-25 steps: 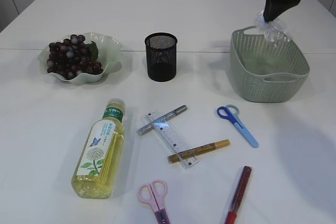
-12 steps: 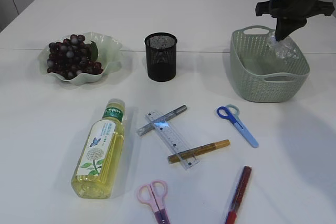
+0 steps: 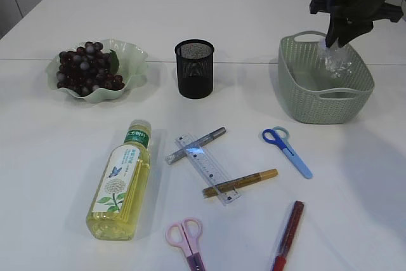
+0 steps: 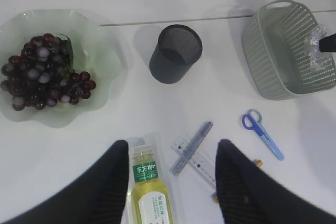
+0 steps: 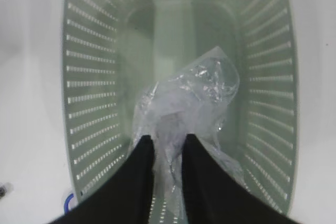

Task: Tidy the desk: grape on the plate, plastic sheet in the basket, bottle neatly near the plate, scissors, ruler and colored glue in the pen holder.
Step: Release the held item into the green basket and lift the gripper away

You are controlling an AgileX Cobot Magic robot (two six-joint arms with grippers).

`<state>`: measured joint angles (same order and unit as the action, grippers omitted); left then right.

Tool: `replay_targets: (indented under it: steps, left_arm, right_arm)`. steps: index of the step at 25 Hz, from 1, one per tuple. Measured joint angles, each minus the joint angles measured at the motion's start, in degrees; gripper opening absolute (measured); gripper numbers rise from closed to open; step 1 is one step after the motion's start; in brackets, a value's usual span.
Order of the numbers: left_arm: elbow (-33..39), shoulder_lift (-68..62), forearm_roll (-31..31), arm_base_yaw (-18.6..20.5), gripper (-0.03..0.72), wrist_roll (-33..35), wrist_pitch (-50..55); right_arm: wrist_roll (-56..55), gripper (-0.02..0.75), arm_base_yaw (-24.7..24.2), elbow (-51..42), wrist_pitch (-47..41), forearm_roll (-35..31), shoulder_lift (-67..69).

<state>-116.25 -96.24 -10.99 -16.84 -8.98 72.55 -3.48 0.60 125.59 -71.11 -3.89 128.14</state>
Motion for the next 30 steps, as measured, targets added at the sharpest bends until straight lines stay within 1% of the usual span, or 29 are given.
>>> replay_targets:
  steps: [2, 6, 8, 9, 13, 17, 23, 25, 30]
  left_arm:
    - [0.00, 0.00, 0.00, 0.00, 0.390, 0.00, 0.00]
    - [0.00, 0.00, 0.00, 0.00, 0.390, 0.00, 0.00]
    - [0.00, 0.00, 0.00, 0.00, 0.390, 0.00, 0.00]
    - [0.00, 0.00, 0.00, 0.00, 0.390, 0.00, 0.00]
    - [0.00, 0.00, 0.00, 0.00, 0.390, -0.28, 0.00]
    - [0.00, 0.00, 0.10, 0.00, 0.395, -2.45, 0.00]
    - [0.57, 0.22, 0.10, 0.00, 0.398, -2.95, 0.00]
    - [2.52, 1.11, 0.21, 0.00, 0.399, -2.95, 0.00]
    - [12.66, 3.90, 1.59, 0.00, 0.401, -3.50, 0.00]
  right_arm:
    - [0.00, 0.253, 0.00, 0.00, 0.23, -0.84, 0.00]
    - [0.00, 0.430, 0.00, 0.00, 0.90, -1.22, 0.00]
    - [0.00, 0.487, 0.00, 0.00, 1.18, -1.40, 0.00]
    - [0.00, 0.504, 0.00, 0.00, 1.18, -1.52, 0.00]
    - [0.00, 0.522, 0.00, 0.00, 0.44, -2.34, 0.00]
    - [0.00, 0.523, 0.00, 0.00, 0.21, -2.60, 0.00]
    - [0.00, 0.524, 0.00, 0.00, 0.09, -3.86, -0.22]
    - [0.00, 0.524, 0.00, 0.00, -0.02, -4.06, -1.17]
    - [0.00, 0.524, 0.00, -2.42, -0.10, -6.59, -6.21]
